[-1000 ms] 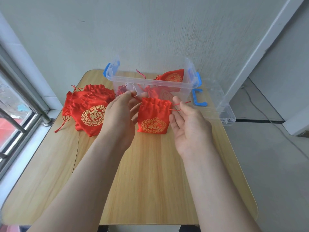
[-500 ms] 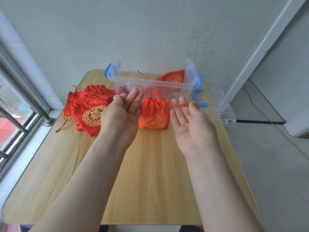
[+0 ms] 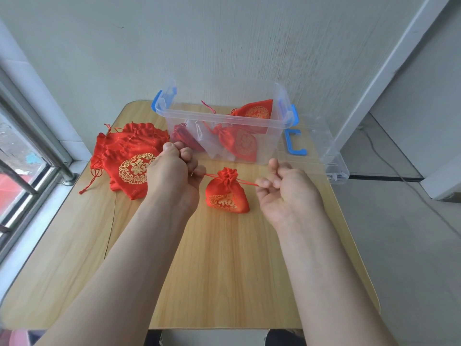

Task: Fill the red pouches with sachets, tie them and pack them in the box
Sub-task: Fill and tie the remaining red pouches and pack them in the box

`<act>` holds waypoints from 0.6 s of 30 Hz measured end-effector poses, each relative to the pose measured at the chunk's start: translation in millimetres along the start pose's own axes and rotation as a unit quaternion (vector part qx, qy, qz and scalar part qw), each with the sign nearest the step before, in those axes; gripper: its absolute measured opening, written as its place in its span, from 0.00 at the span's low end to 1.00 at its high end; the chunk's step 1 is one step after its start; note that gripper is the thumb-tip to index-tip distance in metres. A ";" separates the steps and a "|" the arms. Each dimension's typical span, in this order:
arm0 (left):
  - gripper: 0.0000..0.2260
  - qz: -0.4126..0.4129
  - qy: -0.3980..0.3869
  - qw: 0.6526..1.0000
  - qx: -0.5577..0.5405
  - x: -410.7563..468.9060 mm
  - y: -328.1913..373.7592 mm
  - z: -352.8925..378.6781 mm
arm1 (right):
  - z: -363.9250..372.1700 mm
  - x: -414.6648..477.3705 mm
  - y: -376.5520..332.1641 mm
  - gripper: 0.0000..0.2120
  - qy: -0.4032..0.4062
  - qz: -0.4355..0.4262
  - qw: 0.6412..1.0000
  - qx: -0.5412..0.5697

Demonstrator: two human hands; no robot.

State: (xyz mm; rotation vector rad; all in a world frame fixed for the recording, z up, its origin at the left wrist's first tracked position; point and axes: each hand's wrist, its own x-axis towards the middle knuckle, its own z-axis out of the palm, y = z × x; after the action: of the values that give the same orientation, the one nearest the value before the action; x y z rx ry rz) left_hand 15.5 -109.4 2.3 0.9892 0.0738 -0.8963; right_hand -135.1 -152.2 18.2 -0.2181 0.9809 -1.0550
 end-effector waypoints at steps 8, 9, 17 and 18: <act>0.15 -0.005 -0.031 0.999 0.026 2.4 0.9 -1.2 | 0.6 -5.2 -1.3 0.06 -0.167 0.003 0.928 -0.333; 0.14 -0.001 -0.048 0.998 0.034 -0.8 1.0 -0.9 | 0.2 -7.4 0.2 0.06 -0.183 -0.005 0.903 -0.389; 0.09 0.005 -0.148 0.966 0.212 -13.8 -0.9 -3.6 | -6.7 -9.6 8.6 0.06 -0.242 -0.054 0.767 -0.592; 0.09 -0.001 -0.163 0.960 0.229 -14.3 -1.3 -3.7 | -6.8 -9.9 9.4 0.07 -0.246 -0.056 0.762 -0.597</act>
State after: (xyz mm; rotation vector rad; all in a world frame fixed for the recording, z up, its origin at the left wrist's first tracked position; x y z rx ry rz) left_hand 6.5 -98.1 5.5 1.2519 -0.4300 -1.0947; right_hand -135.7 -137.4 14.5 -1.5467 1.0236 -0.2716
